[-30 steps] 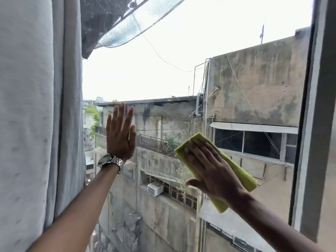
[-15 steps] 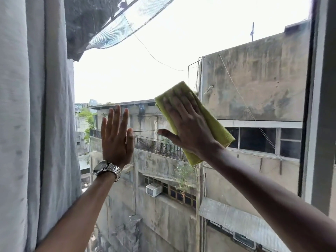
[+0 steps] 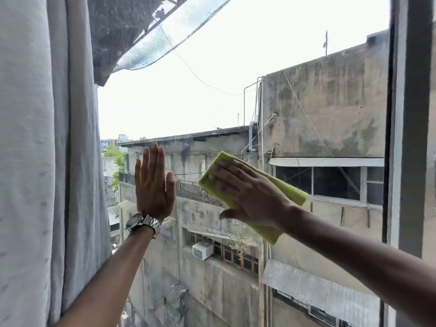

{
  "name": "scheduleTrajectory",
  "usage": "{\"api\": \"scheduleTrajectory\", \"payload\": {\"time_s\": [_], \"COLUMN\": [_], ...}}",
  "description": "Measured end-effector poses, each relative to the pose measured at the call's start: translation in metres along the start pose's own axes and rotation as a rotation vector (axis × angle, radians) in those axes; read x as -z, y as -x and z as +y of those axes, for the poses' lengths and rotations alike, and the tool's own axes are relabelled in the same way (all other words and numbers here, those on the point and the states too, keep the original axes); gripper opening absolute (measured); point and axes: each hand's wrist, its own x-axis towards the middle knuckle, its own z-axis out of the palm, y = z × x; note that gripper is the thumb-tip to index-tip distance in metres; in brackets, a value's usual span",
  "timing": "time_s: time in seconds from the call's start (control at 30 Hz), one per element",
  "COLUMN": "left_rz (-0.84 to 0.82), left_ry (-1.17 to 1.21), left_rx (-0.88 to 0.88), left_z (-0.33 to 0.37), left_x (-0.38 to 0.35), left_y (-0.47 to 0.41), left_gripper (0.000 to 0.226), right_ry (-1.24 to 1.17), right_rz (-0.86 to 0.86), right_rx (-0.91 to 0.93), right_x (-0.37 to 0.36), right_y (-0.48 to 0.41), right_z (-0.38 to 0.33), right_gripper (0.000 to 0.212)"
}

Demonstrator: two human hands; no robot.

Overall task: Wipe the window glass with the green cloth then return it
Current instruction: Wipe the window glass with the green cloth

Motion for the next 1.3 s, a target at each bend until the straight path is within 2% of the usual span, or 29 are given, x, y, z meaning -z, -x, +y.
{"api": "scheduleTrajectory", "payload": {"time_s": [0.2,0.33,0.47,0.6,0.7,0.8,0.93,1.17,1.3], "left_rz": [0.008,0.029,0.043,0.054,0.061,0.063,0.044,0.043,0.063], "left_ry": [-0.001,0.002,0.009,0.032,0.037,0.017,0.001,0.011,0.013], "left_rx": [0.003,-0.004,-0.025,-0.040,-0.027,-0.019,-0.004,-0.024,-0.030], "left_z": [-0.002,-0.005,-0.007,-0.008,-0.005,-0.001,0.003,0.002,0.003], "left_x": [-0.003,-0.006,-0.007,-0.008,-0.006,-0.004,-0.001,0.001,0.002], "left_y": [0.000,-0.001,0.001,0.001,0.001,0.001,0.002,0.000,0.001], "left_gripper": [0.061,0.061,0.060,0.060,0.060,0.059,0.059,0.058,0.057], "right_ry": [-0.063,-0.029,-0.037,-0.111,-0.112,-0.113,-0.136,-0.112,-0.105], "right_rz": [0.057,0.069,0.021,-0.034,-0.065,-0.073,-0.015,0.035,0.035], "right_rx": [-0.201,-0.262,-0.210,-0.164,-0.185,-0.249,-0.289,-0.341,-0.361], "right_x": [0.019,0.012,0.001,-0.021,-0.034,-0.035,-0.027,-0.004,-0.016], "right_y": [-0.114,-0.131,-0.086,0.015,0.087,0.105,0.071,-0.063,-0.037], "right_z": [0.005,-0.005,-0.023,-0.064,-0.088,-0.096,-0.092,-0.048,-0.062], "right_gripper": [0.093,0.094,0.095,0.094,0.092,0.091,0.090,0.096,0.098]}}
